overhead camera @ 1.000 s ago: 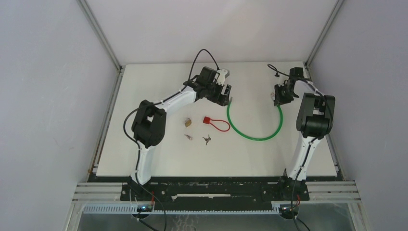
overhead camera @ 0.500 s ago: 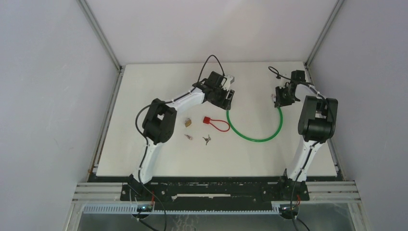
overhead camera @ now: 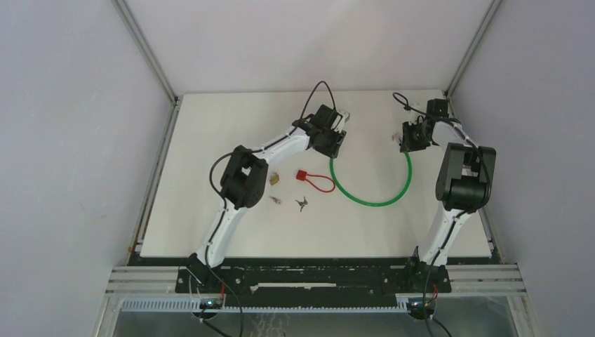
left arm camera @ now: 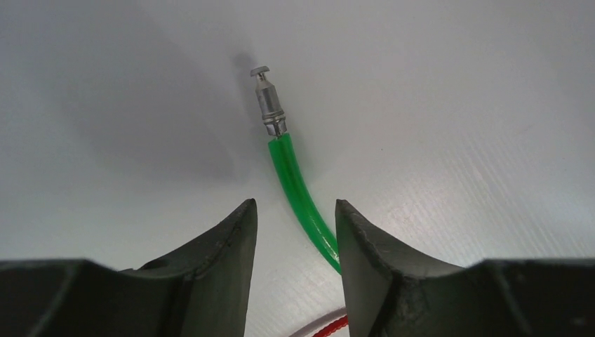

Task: Lock with the key
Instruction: Pick up the lock from the center of the board.

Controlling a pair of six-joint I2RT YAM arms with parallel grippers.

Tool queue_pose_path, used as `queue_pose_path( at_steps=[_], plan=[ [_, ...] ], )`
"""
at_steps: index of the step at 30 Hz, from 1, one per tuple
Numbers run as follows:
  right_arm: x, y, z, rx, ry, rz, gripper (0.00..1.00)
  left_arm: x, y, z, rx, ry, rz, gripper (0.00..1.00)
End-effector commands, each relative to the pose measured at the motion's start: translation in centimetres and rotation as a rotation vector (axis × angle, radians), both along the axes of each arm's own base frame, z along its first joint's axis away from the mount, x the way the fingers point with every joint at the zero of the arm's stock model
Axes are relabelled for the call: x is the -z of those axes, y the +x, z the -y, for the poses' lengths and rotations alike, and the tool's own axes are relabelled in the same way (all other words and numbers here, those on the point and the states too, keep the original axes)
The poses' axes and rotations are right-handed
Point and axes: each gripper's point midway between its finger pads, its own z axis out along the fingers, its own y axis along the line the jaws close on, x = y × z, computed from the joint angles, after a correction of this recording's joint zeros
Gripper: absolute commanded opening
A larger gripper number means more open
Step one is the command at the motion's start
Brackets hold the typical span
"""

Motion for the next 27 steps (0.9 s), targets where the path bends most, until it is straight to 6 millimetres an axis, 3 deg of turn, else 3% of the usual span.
queue_pose_path(
  at_steps=[1, 11, 20, 27],
  plan=[
    [-3.8, 0.9, -0.9, -0.016, 0.037, 0.096, 0.03, -1.9, 0.9, 0.7, -0.015, 0.039, 0.073, 0.48],
    [-6.6, -0.4, -1.4, -0.043, 0.044, 0.129, 0.02, -1.7, -0.4, 0.9, -0.028, 0.024, 0.007, 0.48],
    [-8.1, -3.6, 2.0, -0.017, -0.032, 0.118, 0.0, -1.5, -1.4, 1.2, -0.013, 0.01, -0.024, 0.48],
    [-7.9, -7.1, 1.1, -0.022, 0.006, 0.09, 0.0, -0.8, -3.6, 2.2, 0.024, 0.019, -0.052, 0.47]
  ],
)
